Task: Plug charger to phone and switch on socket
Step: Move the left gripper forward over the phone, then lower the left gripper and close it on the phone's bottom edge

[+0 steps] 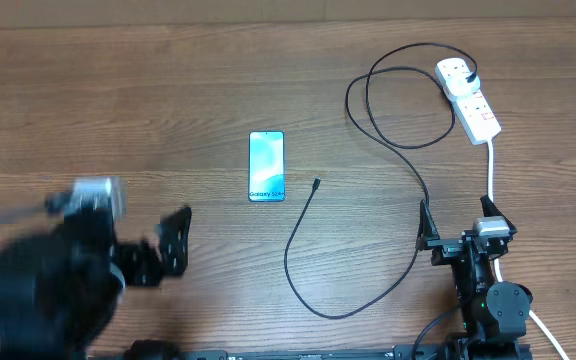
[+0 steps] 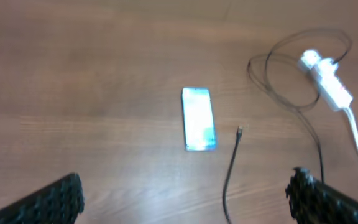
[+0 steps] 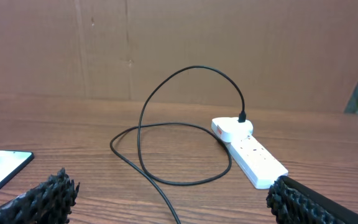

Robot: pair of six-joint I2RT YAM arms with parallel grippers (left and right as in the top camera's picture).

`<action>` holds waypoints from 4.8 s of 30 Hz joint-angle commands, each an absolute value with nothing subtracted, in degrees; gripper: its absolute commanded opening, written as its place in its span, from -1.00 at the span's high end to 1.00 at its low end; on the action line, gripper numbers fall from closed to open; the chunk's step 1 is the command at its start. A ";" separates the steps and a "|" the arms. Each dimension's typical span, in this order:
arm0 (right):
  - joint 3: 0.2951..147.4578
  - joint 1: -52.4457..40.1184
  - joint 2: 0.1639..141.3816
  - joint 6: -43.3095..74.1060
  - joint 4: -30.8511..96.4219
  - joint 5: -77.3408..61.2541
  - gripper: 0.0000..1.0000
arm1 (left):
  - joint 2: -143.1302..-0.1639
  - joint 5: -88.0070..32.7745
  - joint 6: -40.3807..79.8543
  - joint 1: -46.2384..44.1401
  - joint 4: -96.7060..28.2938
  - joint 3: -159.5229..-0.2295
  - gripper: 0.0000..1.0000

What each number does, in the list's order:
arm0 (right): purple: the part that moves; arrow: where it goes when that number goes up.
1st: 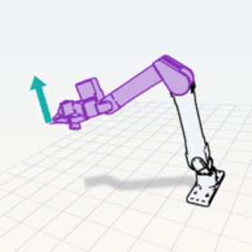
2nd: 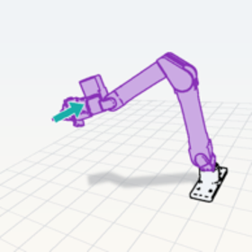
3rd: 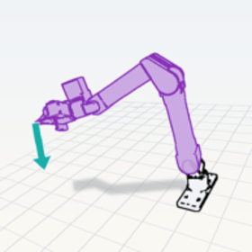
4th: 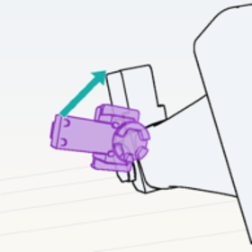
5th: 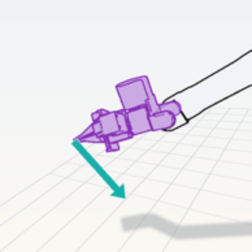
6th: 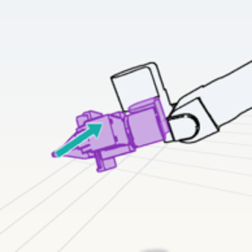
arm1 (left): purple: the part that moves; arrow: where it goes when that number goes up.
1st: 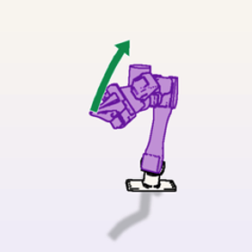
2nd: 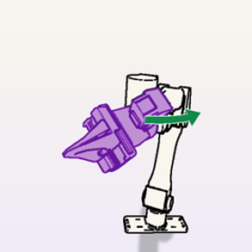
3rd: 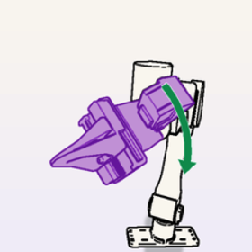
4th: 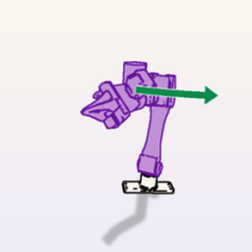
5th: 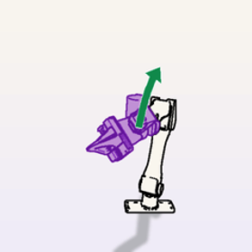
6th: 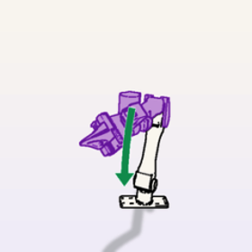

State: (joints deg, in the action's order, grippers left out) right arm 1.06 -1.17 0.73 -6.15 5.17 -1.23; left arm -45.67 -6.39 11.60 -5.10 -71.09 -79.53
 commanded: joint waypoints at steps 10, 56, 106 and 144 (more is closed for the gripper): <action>0.47 -0.99 0.16 -5.82 4.84 -1.10 -1.00 | -73.01 -16.75 13.23 -4.80 -83.55 -103.74 -1.00; 0.47 -0.99 0.16 -5.82 4.84 -1.10 -1.00 | -117.67 4.43 42.04 -21.93 -82.24 -112.64 -1.00; 0.47 -0.99 0.16 -5.82 4.84 -1.13 -1.00 | -133.75 -3.44 24.34 -20.78 -66.78 -112.60 -0.99; 0.47 -0.99 0.16 -5.82 4.84 -1.13 -1.00 | -133.75 -3.90 20.80 -21.06 -63.64 -105.84 -1.00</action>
State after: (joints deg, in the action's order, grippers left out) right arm 1.06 -1.17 0.73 -6.15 5.17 -1.21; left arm -133.16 -4.03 20.82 -20.97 -63.88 -106.52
